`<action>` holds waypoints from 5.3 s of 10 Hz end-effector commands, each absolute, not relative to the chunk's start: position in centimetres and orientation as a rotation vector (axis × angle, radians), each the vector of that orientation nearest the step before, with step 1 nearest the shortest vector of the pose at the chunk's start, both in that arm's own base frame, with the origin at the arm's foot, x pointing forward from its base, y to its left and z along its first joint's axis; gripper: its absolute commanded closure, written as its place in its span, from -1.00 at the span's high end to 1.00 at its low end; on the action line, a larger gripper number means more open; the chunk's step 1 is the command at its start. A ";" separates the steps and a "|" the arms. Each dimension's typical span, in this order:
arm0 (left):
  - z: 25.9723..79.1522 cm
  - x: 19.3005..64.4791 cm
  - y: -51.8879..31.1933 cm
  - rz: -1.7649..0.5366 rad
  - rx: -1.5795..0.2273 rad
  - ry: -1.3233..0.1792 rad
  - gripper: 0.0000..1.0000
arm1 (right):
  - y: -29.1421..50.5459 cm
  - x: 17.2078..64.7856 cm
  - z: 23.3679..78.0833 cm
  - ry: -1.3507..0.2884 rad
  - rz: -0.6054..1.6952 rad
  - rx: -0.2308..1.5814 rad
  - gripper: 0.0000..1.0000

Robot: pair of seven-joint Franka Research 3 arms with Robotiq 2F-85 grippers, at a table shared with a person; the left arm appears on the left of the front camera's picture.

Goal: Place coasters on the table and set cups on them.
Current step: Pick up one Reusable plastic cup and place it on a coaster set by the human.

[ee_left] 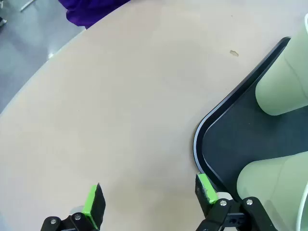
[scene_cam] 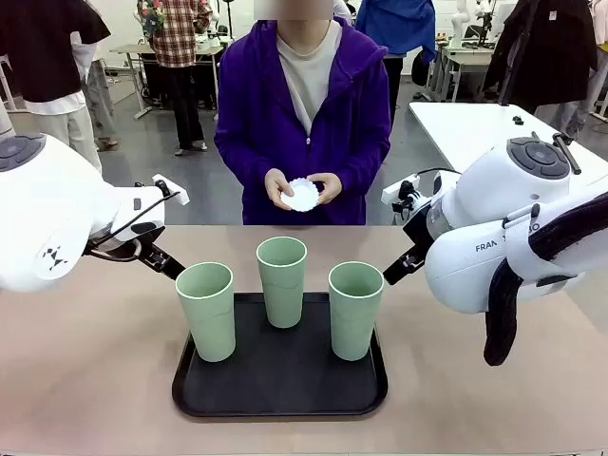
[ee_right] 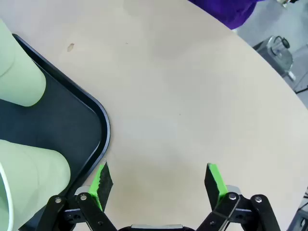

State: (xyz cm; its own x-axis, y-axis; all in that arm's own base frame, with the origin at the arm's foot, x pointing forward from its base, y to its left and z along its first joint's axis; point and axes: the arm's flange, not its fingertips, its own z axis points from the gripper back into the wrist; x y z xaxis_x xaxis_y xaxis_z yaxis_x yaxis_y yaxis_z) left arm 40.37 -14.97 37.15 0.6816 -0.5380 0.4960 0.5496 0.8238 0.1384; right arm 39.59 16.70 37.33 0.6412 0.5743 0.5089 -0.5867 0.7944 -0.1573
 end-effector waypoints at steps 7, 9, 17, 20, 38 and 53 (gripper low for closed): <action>37.2 40.4 -15.0 -0.610 -0.022 -0.549 1.00 | 16.7 39.6 37.3 -0.572 0.662 0.023 1.00; 37.2 40.4 -15.0 -0.610 -0.022 -0.549 1.00 | 16.7 39.6 37.3 -0.572 0.662 0.023 1.00; 39.7 41.0 -13.8 -0.609 -0.001 -0.555 1.00 | 15.8 39.6 38.8 -0.546 0.655 0.037 1.00; 46.6 37.3 -12.6 -0.633 0.006 -0.510 1.00 | 15.5 33.8 45.7 -0.426 0.721 -0.026 1.00; 47.1 34.0 5.6 -0.156 -1.297 -0.115 1.00 | -4.3 26.4 42.8 -0.237 -0.105 1.314 1.00; 40.1 35.2 13.0 0.111 -1.245 -0.025 1.00 | -11.6 29.1 39.3 -0.252 -0.040 1.291 1.00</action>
